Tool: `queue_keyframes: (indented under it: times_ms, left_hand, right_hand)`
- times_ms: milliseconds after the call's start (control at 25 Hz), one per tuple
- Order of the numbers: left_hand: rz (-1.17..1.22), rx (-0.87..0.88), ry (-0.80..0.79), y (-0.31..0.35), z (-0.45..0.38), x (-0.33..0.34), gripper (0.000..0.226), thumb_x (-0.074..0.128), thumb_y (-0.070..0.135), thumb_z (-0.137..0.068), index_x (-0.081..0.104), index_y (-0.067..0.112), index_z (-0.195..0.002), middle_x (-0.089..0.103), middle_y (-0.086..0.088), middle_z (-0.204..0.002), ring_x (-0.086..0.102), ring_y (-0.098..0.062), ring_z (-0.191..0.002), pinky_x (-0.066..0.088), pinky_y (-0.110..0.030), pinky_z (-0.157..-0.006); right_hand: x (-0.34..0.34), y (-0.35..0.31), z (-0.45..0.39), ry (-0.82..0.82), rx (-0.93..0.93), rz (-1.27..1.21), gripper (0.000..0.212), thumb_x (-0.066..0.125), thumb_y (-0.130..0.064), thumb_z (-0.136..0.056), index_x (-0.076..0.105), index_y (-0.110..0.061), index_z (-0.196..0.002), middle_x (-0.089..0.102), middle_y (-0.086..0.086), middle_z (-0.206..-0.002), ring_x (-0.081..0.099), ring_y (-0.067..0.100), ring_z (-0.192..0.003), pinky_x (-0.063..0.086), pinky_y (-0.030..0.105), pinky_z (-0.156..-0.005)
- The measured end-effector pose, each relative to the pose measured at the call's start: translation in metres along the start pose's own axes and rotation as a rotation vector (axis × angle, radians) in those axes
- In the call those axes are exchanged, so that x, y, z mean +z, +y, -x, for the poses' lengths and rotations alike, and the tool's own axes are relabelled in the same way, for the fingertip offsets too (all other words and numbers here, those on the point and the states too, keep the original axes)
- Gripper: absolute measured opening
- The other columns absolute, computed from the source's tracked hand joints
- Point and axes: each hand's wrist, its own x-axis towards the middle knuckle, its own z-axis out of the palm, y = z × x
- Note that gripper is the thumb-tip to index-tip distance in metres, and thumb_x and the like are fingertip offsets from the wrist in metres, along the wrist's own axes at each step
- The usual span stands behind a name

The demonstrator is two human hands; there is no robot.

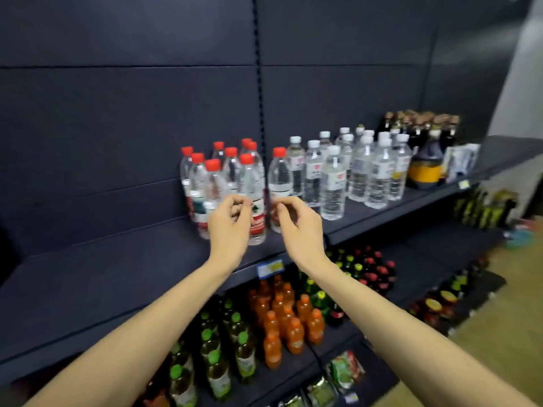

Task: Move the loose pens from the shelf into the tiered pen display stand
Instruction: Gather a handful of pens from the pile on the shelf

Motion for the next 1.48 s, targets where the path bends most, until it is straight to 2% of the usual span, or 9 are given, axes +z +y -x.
queue_keyframes:
  times_ms: [240, 400, 600, 760, 920, 1160, 1280, 1360, 1480]
  left_hand:
    - [-0.1, 0.047, -0.305, -0.001, -0.001, 0.182, 0.023, 0.061, 0.015, -0.099, 0.066, 0.031, -0.083, 0.067, 0.002, -0.065, 0.06, -0.015, -0.057, 0.052, -0.04, -0.06]
    - [-0.054, 0.019, -0.436, -0.006, 0.013, 0.3, 0.017, 0.06, 0.018, -0.101, 0.068, 0.023, -0.087, 0.068, 0.002, -0.064, 0.06, -0.014, -0.053, 0.053, -0.035, -0.061]
    - [-0.058, 0.164, -0.603, -0.002, 0.018, 0.439, 0.012, 0.061, 0.025, -0.096, 0.068, 0.027, -0.086, 0.066, 0.002, -0.063, 0.062, -0.014, -0.058, 0.053, -0.035, -0.064]
    - [-0.189, 0.281, -0.682, -0.002, -0.015, 0.545, 0.011, 0.063, 0.023, -0.091, 0.067, 0.031, -0.084, 0.063, 0.007, -0.064, 0.058, -0.01, -0.062, 0.054, -0.037, -0.068]
    - [-0.24, 0.307, -0.72, 0.004, -0.05, 0.645, 0.015, 0.06, 0.021, -0.092, 0.065, 0.031, -0.083, 0.064, 0.005, -0.065, 0.063, -0.022, -0.072, 0.053, -0.041, -0.07]
    - [-0.326, 0.378, -0.78, 0.0, -0.067, 0.774, 0.02, 0.05, 0.025, -0.102, 0.069, 0.026, -0.096, 0.061, 0.006, -0.069, 0.064, -0.024, -0.074, 0.051, -0.042, -0.069]
    - [-0.385, 0.404, -0.783, -0.006, -0.083, 0.843, 0.023, 0.047, 0.023, -0.103, 0.07, 0.02, -0.098, 0.066, 0.002, -0.082, 0.064, -0.025, -0.083, 0.049, -0.04, -0.074]
    - [-0.477, 0.441, -0.804, -0.012, -0.097, 0.898, 0.025, 0.045, 0.024, -0.103, 0.069, 0.015, -0.1, 0.068, -0.005, -0.099, 0.063, -0.03, -0.098, 0.048, -0.041, -0.08]
    - [-0.617, 0.448, -0.847, -0.011, -0.121, 0.967, 0.028, 0.045, 0.029, -0.104, 0.066, 0.012, -0.114, 0.063, -0.01, -0.12, 0.057, -0.032, -0.117, 0.049, -0.043, -0.093]
  right_hand:
    - [-0.174, 0.112, -0.04, 0.099, 0.161, 0.352, 0.023, 0.05, -0.034, -0.105, 0.069, -0.024, -0.112, 0.069, -0.011, -0.087, 0.063, 0.009, -0.079, 0.045, 0.033, -0.067]
    - [-0.261, 0.171, -0.046, 0.211, 0.283, 0.409, 0.034, 0.046, -0.044, -0.104, 0.071, -0.025, -0.09, 0.073, -0.005, -0.08, 0.066, 0.011, -0.074, 0.055, 0.038, -0.07]
    - [-0.344, 0.237, -0.074, 0.241, 0.255, 0.689, 0.037, 0.045, -0.041, -0.104, 0.068, -0.02, -0.085, 0.068, -0.004, -0.073, 0.062, 0.014, -0.07, 0.049, 0.035, -0.063]
    - [-0.415, 0.293, -0.12, 0.184, 0.274, 0.88, 0.036, 0.045, -0.037, -0.103, 0.059, -0.018, -0.076, 0.064, -0.002, -0.07, 0.063, 0.024, -0.074, 0.045, 0.038, -0.059]
    - [-0.496, 0.342, -0.163, 0.223, 0.301, 0.974, 0.036, 0.046, -0.035, -0.103, 0.056, -0.015, -0.075, 0.065, 0.002, -0.074, 0.062, 0.03, -0.081, 0.037, 0.036, -0.06]
    - [-0.588, 0.435, -0.216, 0.193, 0.337, 1.009, 0.038, 0.042, -0.036, -0.104, 0.052, -0.02, -0.071, 0.054, -0.004, -0.07, 0.06, 0.031, -0.082, 0.037, 0.036, -0.06]
    - [-0.629, 0.485, -0.256, 0.071, 0.308, 1.035, 0.032, 0.041, -0.037, -0.104, 0.059, -0.021, -0.083, 0.064, 0.005, -0.089, 0.059, 0.035, -0.097, 0.047, 0.043, -0.076]
    - [-0.662, 0.523, -0.288, -0.022, 0.295, 1.075, 0.036, 0.04, -0.039, -0.105, 0.067, -0.016, -0.109, 0.067, 0.008, -0.114, 0.056, 0.033, -0.116, 0.046, 0.044, -0.091]
    - [-0.708, 0.566, -0.339, -0.128, 0.306, 1.1, 0.044, 0.038, -0.043, -0.107, 0.059, -0.014, -0.133, 0.057, 0.007, -0.137, 0.043, 0.03, -0.135, 0.04, 0.045, -0.103]
